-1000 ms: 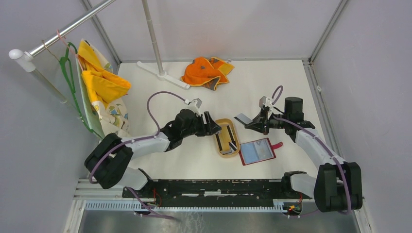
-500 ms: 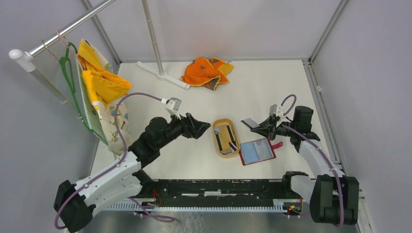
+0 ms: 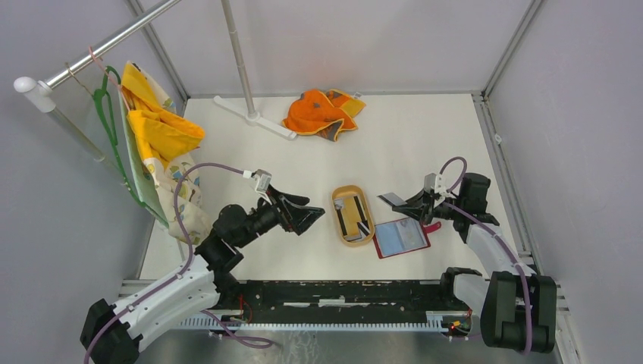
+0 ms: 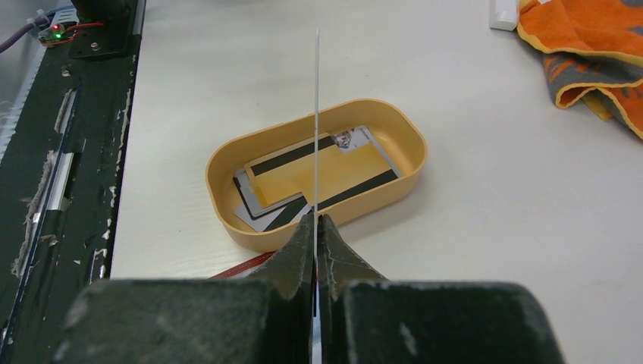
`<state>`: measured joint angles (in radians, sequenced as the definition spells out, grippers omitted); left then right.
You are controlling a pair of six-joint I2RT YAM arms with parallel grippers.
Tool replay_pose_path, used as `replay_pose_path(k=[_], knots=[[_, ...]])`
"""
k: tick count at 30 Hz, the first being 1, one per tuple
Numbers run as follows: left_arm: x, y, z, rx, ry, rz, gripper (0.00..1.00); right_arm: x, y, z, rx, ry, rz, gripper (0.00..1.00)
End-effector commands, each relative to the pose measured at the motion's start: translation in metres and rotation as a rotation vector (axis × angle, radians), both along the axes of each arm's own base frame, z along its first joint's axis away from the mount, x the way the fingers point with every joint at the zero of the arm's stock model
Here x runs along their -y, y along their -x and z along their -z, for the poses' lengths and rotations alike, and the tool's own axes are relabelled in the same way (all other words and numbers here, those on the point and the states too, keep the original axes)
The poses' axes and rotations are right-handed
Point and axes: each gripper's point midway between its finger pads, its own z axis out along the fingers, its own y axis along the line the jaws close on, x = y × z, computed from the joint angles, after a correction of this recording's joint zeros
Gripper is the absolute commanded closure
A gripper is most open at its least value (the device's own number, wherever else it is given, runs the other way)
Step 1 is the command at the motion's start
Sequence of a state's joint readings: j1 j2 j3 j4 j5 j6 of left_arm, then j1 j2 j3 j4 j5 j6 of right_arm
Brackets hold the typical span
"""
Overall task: Put the credit cards into the card holder
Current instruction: Place the credit card in the storage box.
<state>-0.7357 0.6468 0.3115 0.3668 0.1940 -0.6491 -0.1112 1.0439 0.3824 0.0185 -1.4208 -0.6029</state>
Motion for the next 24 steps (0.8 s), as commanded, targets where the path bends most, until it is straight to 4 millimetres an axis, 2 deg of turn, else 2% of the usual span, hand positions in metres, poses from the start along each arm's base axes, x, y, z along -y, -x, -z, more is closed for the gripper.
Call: replay_pose_path(k=[1, 5, 8, 11, 16, 24], knots=[[0.007, 0.016, -0.025, 0.057, 0.113, 0.088, 0.0, -0.006, 0.003, -0.008, 0.047, -0.008, -0.049, 1.0], [0.0, 0.026, -0.036, 0.142, 0.154, 0.086, 0.01, -0.021, 0.007, -0.01, 0.008, 0.012, -0.096, 1.0], [-0.004, 0.031, -0.047, 0.209, 0.175, 0.067, 0.01, -0.04, 0.016, -0.009, -0.012, 0.044, -0.162, 1.0], [-0.004, 0.035, -0.048, 0.224, 0.183, 0.059, 0.01, -0.048, 0.02, -0.009, -0.019, 0.064, -0.193, 1.0], [0.001, 0.035, -0.035, 0.187, 0.174, 0.049, 0.0, -0.05, 0.023, -0.009, -0.01, 0.074, -0.202, 1.0], [0.006, 0.029, -0.037, 0.188, 0.109, 0.044, 0.0, -0.047, 0.023, -0.005, 0.02, 0.104, -0.213, 1.0]])
